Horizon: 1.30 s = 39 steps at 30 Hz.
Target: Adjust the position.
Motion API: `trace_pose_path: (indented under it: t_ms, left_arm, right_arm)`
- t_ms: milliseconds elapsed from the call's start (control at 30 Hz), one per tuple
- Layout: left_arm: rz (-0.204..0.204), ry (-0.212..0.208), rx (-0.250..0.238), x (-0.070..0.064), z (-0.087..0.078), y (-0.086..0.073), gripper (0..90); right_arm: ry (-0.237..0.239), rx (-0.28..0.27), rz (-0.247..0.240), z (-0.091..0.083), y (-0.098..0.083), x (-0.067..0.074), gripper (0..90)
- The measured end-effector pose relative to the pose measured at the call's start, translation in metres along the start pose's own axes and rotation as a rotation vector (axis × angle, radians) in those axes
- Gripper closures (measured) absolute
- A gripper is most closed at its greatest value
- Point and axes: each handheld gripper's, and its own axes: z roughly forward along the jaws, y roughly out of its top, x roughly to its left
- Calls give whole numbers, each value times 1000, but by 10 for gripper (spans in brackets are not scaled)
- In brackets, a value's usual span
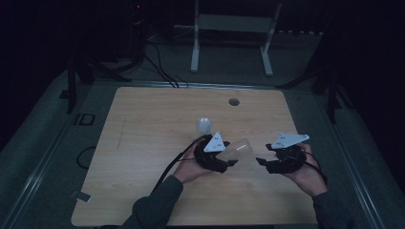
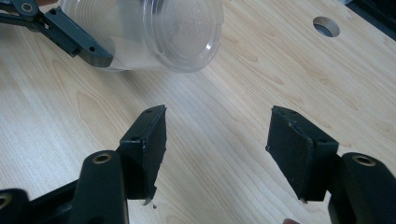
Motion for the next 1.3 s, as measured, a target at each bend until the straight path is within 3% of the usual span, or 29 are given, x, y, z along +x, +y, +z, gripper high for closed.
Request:
trace_pose_path:
  t_ms: [1300]
  left_arm:
    - [50,-28,71,2,-1,-1,315]
  right_arm:
    - [46,65,-126,-1,14,8,342]
